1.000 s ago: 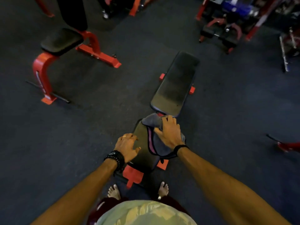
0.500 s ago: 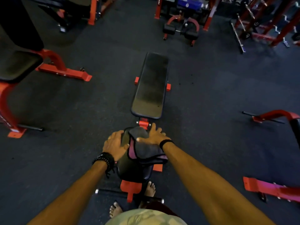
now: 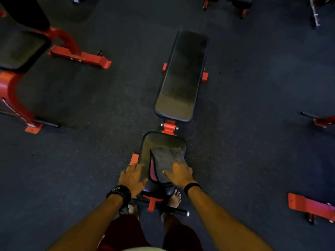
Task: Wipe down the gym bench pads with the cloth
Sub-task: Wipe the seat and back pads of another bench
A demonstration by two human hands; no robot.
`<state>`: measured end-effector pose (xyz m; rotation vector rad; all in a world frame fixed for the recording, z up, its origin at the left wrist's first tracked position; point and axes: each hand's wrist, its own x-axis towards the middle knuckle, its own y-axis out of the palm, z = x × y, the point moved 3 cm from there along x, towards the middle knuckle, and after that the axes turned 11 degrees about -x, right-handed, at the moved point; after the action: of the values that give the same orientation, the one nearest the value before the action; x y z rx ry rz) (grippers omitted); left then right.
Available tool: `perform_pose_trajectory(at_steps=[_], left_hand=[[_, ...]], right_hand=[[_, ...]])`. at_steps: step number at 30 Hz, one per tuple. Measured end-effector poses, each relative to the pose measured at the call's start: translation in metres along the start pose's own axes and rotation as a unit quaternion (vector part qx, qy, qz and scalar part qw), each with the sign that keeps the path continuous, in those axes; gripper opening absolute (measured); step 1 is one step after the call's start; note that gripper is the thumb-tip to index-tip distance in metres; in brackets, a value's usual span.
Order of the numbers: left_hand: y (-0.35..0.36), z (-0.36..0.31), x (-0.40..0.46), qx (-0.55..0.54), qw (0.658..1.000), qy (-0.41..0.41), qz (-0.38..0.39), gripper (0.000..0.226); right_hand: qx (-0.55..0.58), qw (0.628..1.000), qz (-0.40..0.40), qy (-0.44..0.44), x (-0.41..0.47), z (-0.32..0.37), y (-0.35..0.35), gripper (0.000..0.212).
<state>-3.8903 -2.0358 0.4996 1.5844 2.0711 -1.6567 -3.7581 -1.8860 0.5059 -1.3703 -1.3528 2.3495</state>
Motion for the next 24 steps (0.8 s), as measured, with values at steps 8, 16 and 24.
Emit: perform_pose_trajectory(at_steps=[8, 16, 24], left_hand=[[0.048, 0.04, 0.054, 0.022, 0.997, 0.039, 0.055, 0.067], [0.087, 0.065, 0.154, -0.065, 0.992, 0.106, -0.036, 0.084], [0.108, 0.05, 0.234, 0.051, 0.982, 0.143, -0.115, 0.064]], right_hand=[[0.031, 0.996, -0.05, 0.074, 0.053, -0.002, 0.066, 0.075], [-0.054, 0.978, -0.175, 0.099, 0.143, -0.001, 0.128, 0.09], [0.011, 0.919, -0.272, 0.285, 0.208, -0.026, 0.112, 0.06]])
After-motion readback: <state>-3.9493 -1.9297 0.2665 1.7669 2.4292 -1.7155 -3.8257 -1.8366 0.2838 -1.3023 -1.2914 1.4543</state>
